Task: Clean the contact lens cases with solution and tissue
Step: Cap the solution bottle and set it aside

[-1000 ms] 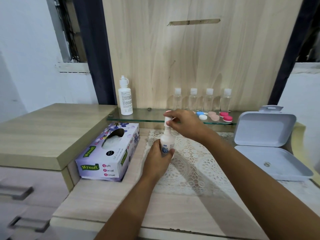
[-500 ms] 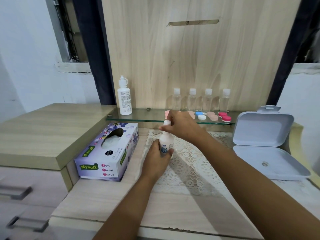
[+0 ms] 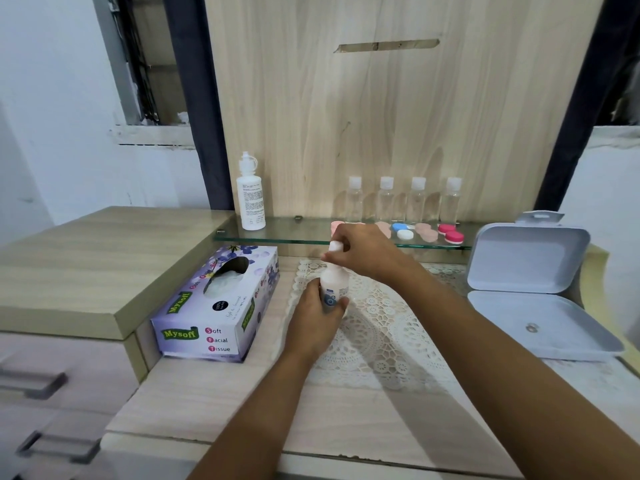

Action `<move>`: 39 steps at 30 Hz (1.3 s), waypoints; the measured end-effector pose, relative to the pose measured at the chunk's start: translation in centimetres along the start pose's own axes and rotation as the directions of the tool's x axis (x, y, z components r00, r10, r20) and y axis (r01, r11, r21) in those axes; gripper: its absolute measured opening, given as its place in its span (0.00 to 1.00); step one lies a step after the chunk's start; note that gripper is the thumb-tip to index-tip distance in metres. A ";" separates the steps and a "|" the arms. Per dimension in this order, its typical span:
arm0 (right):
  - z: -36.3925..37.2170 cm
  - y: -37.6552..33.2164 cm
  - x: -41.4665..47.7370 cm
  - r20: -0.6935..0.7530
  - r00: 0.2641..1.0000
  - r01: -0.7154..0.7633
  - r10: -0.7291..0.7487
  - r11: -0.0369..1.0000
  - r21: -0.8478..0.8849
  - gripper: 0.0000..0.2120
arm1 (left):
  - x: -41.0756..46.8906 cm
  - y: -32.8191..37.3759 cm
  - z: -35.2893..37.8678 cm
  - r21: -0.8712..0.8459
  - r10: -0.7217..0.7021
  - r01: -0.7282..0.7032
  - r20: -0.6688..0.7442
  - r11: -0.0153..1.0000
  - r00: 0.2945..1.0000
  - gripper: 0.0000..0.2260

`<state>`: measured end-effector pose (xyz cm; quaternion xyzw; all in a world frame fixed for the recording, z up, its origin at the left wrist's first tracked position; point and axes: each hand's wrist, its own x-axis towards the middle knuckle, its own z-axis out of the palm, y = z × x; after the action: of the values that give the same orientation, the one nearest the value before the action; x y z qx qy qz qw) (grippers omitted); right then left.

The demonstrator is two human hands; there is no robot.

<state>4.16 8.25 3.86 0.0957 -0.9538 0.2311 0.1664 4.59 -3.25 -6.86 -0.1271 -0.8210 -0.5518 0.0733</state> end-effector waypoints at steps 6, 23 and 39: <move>0.0 0.2 -0.2 0.093 0.996 -0.001 0.000 1.000 0.009 0.20 | 0.0 0.2 0.0 -0.002 -0.004 0.004 0.000 1.000 1.000 0.13; -0.5 0.6 -1.3 0.064 0.997 0.015 -0.030 0.974 0.224 0.21 | -0.1 0.3 0.0 -0.006 -0.001 0.001 0.000 1.000 1.000 0.17; -0.2 1.1 -2.4 -0.046 0.998 0.048 -0.039 0.972 0.230 0.22 | -0.1 0.3 0.0 -0.006 0.001 -0.001 -0.002 1.000 1.000 0.17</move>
<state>6.18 9.61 2.70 0.1305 -0.9145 0.3388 0.1786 4.80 -3.17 -6.61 -0.1271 -0.8191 -0.5544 0.0740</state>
